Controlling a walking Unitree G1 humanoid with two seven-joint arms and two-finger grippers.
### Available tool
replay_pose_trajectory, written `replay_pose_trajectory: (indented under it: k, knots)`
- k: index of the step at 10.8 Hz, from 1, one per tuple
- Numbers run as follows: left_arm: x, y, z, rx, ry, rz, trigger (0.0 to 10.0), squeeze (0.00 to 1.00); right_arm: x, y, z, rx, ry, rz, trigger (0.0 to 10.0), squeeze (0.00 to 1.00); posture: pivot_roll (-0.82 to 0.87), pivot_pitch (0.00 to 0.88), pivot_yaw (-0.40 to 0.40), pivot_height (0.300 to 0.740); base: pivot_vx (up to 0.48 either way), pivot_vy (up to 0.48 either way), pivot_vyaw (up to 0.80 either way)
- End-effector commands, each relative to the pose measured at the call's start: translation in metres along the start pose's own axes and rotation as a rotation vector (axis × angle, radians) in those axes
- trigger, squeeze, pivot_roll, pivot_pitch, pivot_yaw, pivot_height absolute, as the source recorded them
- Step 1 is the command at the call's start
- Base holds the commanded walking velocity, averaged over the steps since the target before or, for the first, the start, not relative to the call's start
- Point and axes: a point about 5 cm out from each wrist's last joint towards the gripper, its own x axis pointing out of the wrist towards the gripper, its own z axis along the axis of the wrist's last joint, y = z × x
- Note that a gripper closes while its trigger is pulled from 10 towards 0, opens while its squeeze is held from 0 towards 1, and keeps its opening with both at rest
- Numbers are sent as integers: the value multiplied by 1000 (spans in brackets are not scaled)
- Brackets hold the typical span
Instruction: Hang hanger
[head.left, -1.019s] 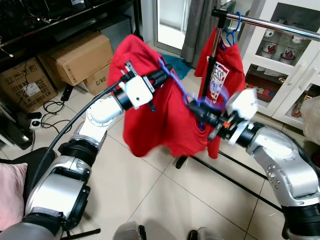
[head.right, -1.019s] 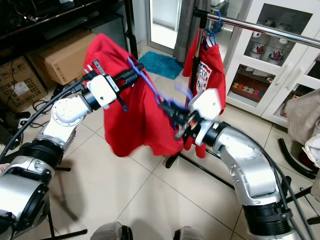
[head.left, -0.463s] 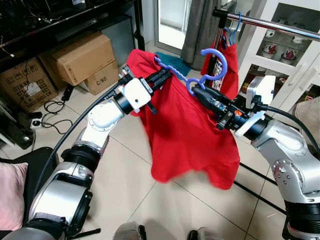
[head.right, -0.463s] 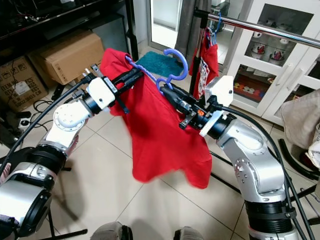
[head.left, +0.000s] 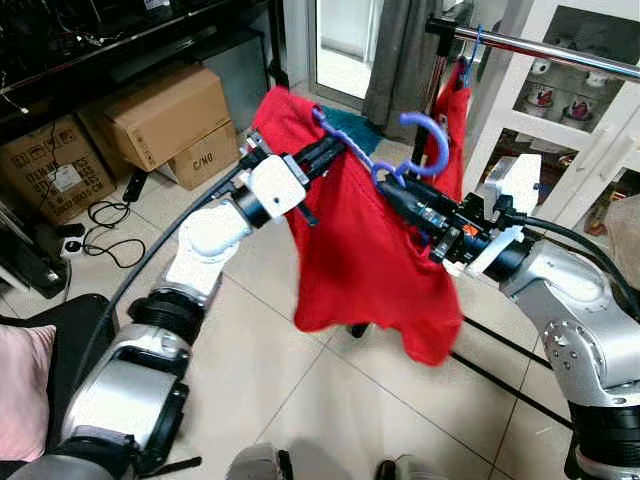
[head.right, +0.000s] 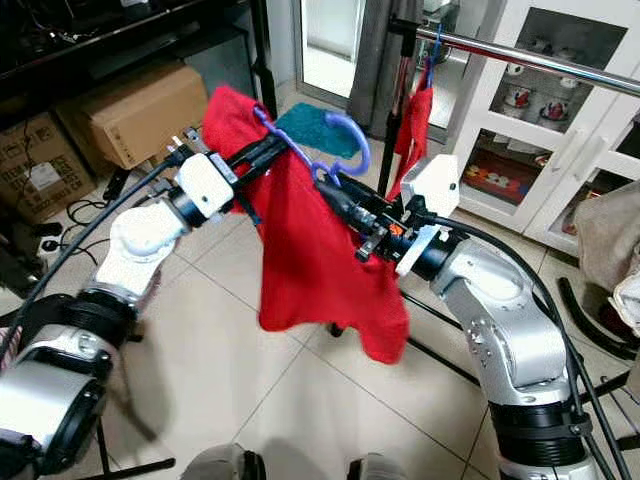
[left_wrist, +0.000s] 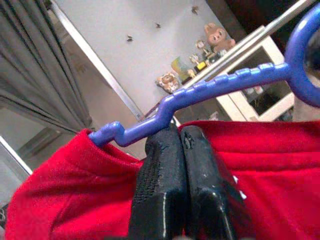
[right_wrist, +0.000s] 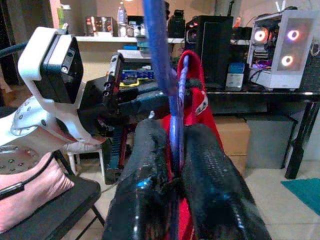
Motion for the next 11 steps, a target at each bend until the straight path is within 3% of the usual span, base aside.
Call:
replay_pose_trajectory:
  k: [1,2,7,10,11]
  knots:
    - [8,9,10,32,-46,30,0,0,7,7,7,-23,-23,27,10000,910,-72,0,58,740,0,0,0]
    - [13,9,14,32,-65,39,0,0,11,13,4,21,-33,39,0,0,-72,0,58,740,0,0,0]
    - [16,8,15,37,-73,45,0,0,11,12,-2,53,-12,-4,0,0,-75,0,70,740,0,0,0]
    - [8,4,2,11,23,-36,0,0,7,5,-1,39,-6,-41,0,0,-71,0,65,740,0,0,0]
    - [-1,3,-9,-21,98,-81,0,0,0,2,-4,-76,78,-21,0,0,-71,0,64,740,0,0,0]
